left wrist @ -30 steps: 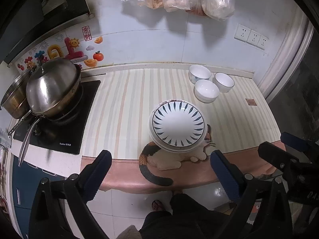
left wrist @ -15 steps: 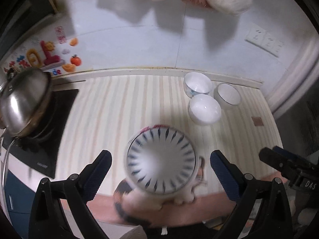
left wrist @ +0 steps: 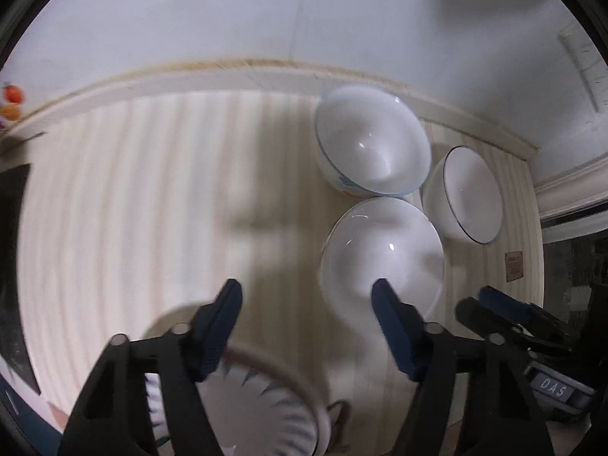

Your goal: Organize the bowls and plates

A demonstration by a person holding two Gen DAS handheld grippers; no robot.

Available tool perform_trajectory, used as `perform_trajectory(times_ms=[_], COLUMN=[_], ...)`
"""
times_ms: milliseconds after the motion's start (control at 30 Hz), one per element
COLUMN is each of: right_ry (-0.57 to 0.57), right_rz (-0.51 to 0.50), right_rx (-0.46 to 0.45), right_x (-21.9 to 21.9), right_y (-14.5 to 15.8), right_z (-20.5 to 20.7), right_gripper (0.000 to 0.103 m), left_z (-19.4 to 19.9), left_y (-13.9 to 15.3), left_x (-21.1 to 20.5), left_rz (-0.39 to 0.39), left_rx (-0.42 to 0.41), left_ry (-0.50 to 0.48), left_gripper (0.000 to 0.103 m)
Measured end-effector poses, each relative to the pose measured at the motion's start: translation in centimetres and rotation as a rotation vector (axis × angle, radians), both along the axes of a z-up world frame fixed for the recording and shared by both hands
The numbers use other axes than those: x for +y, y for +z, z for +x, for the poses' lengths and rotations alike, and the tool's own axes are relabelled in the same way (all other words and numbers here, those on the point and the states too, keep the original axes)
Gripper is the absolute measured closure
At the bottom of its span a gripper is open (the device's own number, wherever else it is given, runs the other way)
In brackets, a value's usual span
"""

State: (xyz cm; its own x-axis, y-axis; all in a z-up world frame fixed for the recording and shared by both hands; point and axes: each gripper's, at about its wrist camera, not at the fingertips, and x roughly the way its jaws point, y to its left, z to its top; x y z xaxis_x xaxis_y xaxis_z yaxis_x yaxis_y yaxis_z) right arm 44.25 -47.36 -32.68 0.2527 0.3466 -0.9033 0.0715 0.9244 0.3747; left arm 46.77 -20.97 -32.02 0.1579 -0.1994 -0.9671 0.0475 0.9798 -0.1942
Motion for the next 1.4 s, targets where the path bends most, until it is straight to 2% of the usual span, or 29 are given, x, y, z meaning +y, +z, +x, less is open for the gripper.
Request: perform_trajectory(times_ms=[33, 67, 133, 167, 200, 233, 300, 400, 500, 633, 933, 1100, 1267, 1400], right_ry=[0.006, 0.008, 0.011, 0.014, 0.017, 0.019, 0.027, 0.039, 0.053, 0.068, 0.101, 0.099, 0.09, 0.081], right_rz=[0.007, 0.017, 0.018, 0.017, 0.025, 0.033, 0.057, 0.092, 0.062, 0.07, 0.059, 0.053, 0.059, 0.06], right_rx=[0.016, 0.03, 0.048, 0.065, 0.081, 0.095, 0.122, 0.135, 0.133, 0.144, 0.102, 0.089, 0.089, 0.102], right_x=[-0.1, -0.2, -0.3, -0.3, -0.2, -0.2, -0.2, 0.2, 0.6, 0.8, 0.0, -2.0, -3.8, -4.9], right_y=[-1.0, -2.0, -3.4, -4.4, -5.1, -5.7, -7.1, -7.9, -7.9, -7.2, -3.1, -1.1, -0.2, -0.5], right_z=[1.1, 2.1, 3.2, 3.8, 4.1, 4.3, 4.9, 5.1, 5.2, 4.5, 0.6, -2.6, -5.9, -7.9], right_gripper=[0.035, 0.038, 0.048, 0.051, 0.057, 0.066, 0.076, 0.085, 0.085, 0.085, 0.085, 0.085, 0.085, 0.085], left_z=[0.4, 0.9, 1.7, 2.0, 2.1, 2.2, 2.2, 1.8, 1.2, -0.3, -3.8, -6.1, -7.3, -8.3], left_y=[-0.6, -1.4, -2.8, -3.5, -4.1, -4.4, -4.8, -4.6, -4.0, -2.4, 0.9, 2.0, 1.8, 0.4], left_x=[-0.3, -0.7, -1.4, -1.7, -2.0, -2.3, -2.7, -3.1, -3.4, -3.8, -6.0, -7.3, -8.3, -9.6], left_rz=[-0.005, -0.008, -0.016, -0.02, -0.021, -0.026, -0.031, -0.025, -0.023, -0.019, -0.03, -0.037, -0.03, -0.017], left_rx=[0.015, 0.033, 0.071, 0.089, 0.102, 0.112, 0.119, 0.112, 0.105, 0.076, 0.033, 0.019, 0.03, 0.058], left_ry=[-0.007, -0.013, -0.035, -0.042, -0.051, -0.062, -0.073, -0.082, -0.079, -0.085, -0.134, -0.157, -0.186, -0.206], left_gripper=[0.043, 0.05, 0.057, 0.065, 0.068, 0.07, 0.073, 0.073, 0.073, 0.073, 0.073, 0.073, 0.073, 0.073])
